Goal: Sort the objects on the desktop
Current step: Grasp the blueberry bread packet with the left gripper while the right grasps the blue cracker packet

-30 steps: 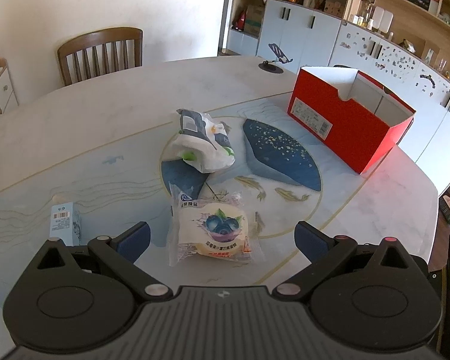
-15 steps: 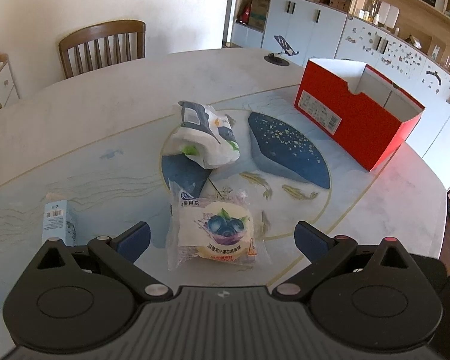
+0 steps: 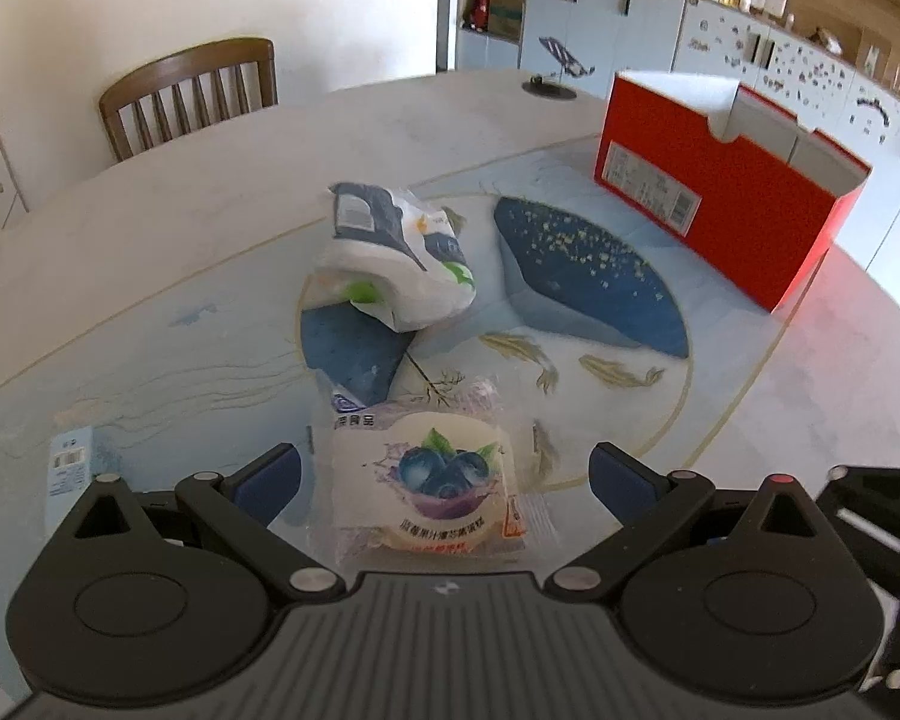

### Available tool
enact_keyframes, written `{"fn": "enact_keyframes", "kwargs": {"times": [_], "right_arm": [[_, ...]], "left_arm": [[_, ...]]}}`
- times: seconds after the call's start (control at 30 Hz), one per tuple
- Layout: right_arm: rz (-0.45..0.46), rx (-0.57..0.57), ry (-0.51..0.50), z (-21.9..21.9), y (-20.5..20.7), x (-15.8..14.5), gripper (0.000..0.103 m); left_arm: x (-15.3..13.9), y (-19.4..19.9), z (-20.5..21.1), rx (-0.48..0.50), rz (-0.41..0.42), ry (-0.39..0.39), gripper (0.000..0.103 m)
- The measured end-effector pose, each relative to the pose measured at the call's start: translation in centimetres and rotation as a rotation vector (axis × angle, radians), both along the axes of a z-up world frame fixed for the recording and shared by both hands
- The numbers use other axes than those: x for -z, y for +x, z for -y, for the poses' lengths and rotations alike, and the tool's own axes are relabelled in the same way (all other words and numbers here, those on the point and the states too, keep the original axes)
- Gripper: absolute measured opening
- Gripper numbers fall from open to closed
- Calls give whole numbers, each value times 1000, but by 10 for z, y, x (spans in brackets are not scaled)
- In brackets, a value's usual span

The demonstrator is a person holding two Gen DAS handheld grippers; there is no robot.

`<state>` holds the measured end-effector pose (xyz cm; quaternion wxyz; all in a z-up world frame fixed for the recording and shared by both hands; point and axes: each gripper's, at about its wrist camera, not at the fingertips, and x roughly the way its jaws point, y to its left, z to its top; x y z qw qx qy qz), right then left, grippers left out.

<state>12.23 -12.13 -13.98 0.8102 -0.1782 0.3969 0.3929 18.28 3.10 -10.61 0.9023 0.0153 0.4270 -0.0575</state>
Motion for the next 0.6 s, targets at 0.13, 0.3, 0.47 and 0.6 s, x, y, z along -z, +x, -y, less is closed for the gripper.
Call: {"fn": "enact_keyframes", "kwargs": {"times": [0.13,0.3,0.47,0.6], "right_arm": [[-5,14,-9,6,2,-1,74],[-14,31,-16,15,4,-2,74],[-15,55,-14,23,7,-5,74],[-14,60,-7,26,9,-9,74]], "left_arm": [[12,11,5,2,-20,21,103],[24,17,6,-16,-44,38,102],[26,18,4,-33,-43,44,92],[23,18,6,-27,-32,52,84]]}}
